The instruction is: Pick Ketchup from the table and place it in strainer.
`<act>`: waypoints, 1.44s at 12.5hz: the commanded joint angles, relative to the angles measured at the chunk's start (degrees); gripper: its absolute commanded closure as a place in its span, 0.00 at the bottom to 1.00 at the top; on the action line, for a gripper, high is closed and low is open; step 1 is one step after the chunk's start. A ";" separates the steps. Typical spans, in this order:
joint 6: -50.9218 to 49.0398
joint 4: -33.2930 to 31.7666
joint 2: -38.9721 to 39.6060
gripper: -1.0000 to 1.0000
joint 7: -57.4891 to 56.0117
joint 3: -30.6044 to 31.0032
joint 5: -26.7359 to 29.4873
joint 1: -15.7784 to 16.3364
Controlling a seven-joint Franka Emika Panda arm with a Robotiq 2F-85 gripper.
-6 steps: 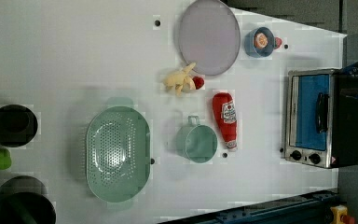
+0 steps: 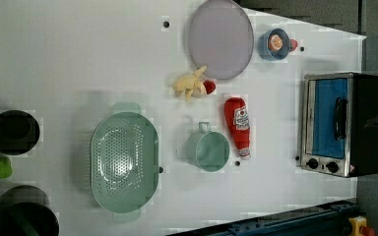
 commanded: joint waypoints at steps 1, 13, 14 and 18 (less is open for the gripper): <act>4.25 -2.50 4.12 0.00 -8.43 1.24 0.09 -0.99; 35.82 -21.36 15.14 0.00 -57.62 4.79 0.00 -0.93; 38.76 -22.82 16.26 0.00 -58.72 4.81 -0.03 -0.91; 49.57 -26.61 22.09 0.00 -58.72 4.77 -1.78 -0.81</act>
